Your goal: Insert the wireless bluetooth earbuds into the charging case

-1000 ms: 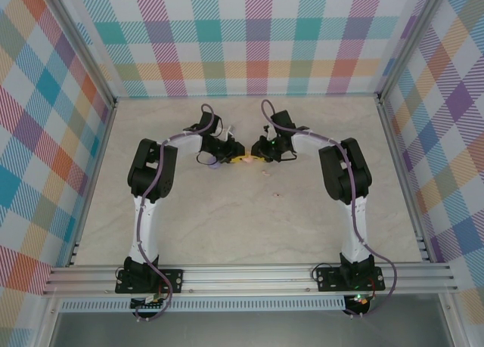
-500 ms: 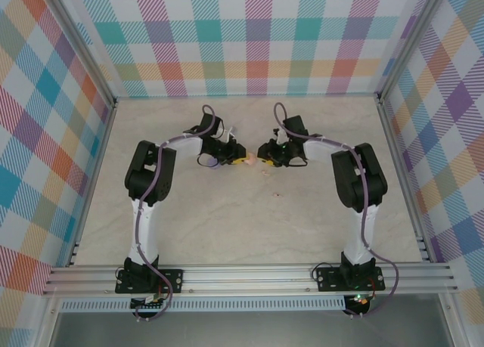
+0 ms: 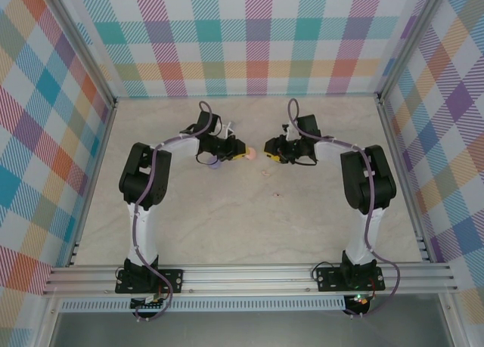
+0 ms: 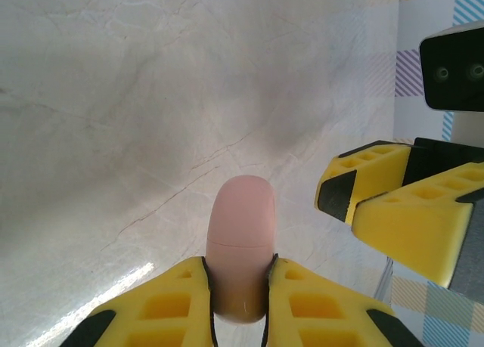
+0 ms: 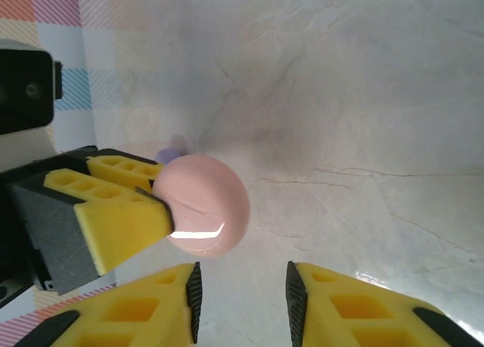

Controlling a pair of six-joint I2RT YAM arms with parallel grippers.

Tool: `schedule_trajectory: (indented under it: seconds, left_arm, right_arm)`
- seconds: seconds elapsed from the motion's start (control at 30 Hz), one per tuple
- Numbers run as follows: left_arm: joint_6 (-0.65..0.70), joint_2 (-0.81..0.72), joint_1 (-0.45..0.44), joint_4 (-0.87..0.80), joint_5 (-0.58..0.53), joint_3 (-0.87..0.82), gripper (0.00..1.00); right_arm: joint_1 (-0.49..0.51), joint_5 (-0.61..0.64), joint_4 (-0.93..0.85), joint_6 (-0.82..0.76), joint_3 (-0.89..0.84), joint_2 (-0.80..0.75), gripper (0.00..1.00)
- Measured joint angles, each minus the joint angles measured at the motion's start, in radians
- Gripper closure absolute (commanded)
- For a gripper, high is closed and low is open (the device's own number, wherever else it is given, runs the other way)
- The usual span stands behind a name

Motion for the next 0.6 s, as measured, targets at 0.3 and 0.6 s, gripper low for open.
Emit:
schedule_trajectory:
  seconds: [0.3, 0.6]
  left_arm:
    - [-0.017, -0.039, 0.000, 0.046, 0.015, -0.035, 0.82]
    - [-0.019, -0.202, 0.001, 0.123, 0.049, -0.121, 0.82]
  right_arm:
    - [0.000, -0.088, 0.073, 0.018, -0.014, 0.026, 0.51]
    - [-0.001, -0.218, 0.281, 0.068, -0.088, 0.008, 0.45]
